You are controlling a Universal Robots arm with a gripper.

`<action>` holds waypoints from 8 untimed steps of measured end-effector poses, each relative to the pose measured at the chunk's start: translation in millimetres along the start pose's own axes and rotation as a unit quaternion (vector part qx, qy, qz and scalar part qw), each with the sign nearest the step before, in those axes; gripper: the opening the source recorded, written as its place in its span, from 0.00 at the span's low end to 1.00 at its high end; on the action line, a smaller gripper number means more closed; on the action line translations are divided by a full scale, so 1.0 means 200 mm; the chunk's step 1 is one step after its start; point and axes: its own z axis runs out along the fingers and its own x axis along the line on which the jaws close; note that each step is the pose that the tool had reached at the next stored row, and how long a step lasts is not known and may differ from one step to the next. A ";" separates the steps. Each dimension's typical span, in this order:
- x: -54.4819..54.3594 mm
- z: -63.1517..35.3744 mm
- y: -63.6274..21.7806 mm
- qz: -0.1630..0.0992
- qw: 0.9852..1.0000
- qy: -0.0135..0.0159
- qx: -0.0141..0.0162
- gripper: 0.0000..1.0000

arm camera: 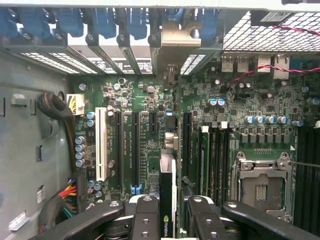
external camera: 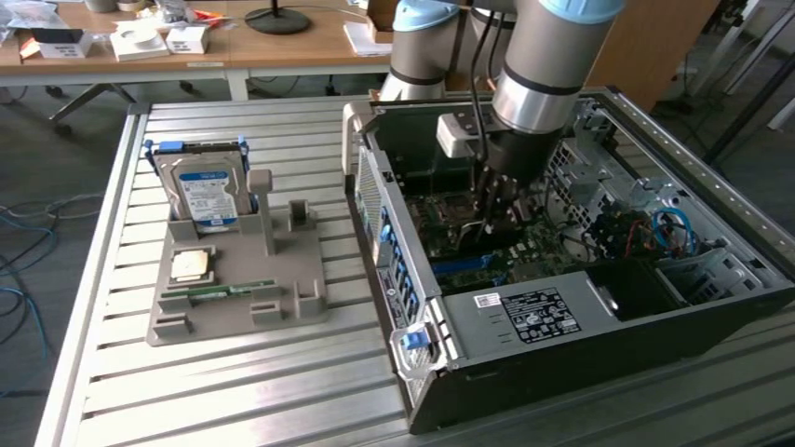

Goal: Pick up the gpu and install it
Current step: 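Insert the gpu into the slot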

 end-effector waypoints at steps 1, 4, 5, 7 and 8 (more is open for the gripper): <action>0.00 0.002 0.000 0.000 1.000 0.000 0.000 0.27; 0.00 0.005 0.001 0.000 1.000 0.000 0.000 0.27; 0.00 0.006 0.001 0.000 1.000 0.000 0.000 0.27; 0.00 0.006 0.003 0.000 1.000 0.000 0.000 0.27; 0.00 0.006 0.004 0.000 1.000 0.000 0.000 0.27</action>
